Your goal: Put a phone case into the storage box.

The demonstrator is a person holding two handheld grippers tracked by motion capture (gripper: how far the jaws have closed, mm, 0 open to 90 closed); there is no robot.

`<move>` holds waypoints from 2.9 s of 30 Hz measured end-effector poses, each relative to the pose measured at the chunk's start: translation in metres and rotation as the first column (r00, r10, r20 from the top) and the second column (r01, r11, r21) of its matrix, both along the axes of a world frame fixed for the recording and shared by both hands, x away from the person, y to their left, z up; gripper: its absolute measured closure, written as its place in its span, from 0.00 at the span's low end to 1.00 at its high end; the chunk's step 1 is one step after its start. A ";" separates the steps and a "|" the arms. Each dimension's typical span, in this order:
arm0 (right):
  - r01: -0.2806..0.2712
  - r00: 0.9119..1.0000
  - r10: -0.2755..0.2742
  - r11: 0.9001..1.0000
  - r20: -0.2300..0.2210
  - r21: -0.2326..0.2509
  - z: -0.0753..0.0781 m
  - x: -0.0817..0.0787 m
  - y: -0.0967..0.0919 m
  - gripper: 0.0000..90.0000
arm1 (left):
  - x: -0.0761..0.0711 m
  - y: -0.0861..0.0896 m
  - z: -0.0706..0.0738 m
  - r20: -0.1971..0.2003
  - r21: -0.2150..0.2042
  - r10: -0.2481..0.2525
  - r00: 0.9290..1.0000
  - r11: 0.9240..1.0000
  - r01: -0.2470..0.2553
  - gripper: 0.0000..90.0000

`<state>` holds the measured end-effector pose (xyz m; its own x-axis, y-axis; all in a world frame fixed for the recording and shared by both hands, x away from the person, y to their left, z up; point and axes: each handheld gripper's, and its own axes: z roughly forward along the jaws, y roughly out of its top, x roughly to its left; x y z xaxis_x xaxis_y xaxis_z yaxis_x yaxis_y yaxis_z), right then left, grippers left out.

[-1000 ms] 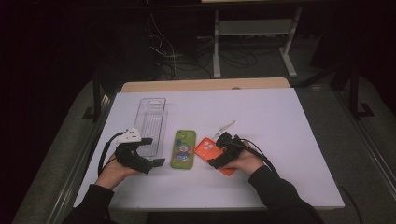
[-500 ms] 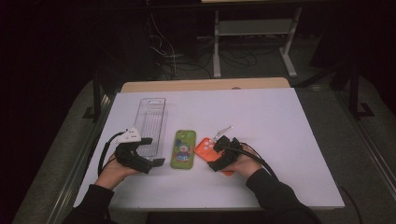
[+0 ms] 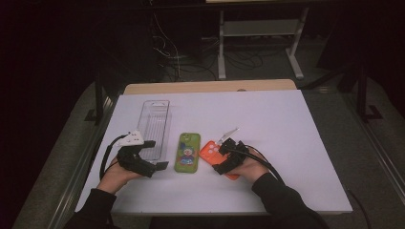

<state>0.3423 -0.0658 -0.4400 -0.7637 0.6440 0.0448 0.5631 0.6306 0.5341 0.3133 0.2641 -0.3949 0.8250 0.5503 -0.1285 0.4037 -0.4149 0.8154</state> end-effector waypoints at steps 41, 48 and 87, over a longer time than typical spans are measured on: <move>-0.349 0.937 0.350 0.935 0.007 0.055 0.057 0.040 -0.064 0.17 | 0.049 -0.104 0.050 0.031 0.049 -0.316 0.948 0.948 0.314 0.00; -0.410 0.912 0.411 0.911 0.003 0.050 0.058 0.036 -0.060 0.17 | 0.043 -0.116 0.047 0.017 0.059 -0.413 0.911 0.910 0.411 0.00; -0.635 0.773 0.635 0.773 -0.006 0.017 0.072 -0.001 -0.022 0.17 | 0.024 -0.153 0.021 -0.078 0.211 -0.566 0.821 0.795 0.568 0.00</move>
<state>0.3412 -0.0881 -0.3681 -0.9981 0.0122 0.0600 0.0428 0.8396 0.5415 0.3368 0.1106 -0.3742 0.9973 -0.0012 -0.0732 0.0487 -0.7360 0.6752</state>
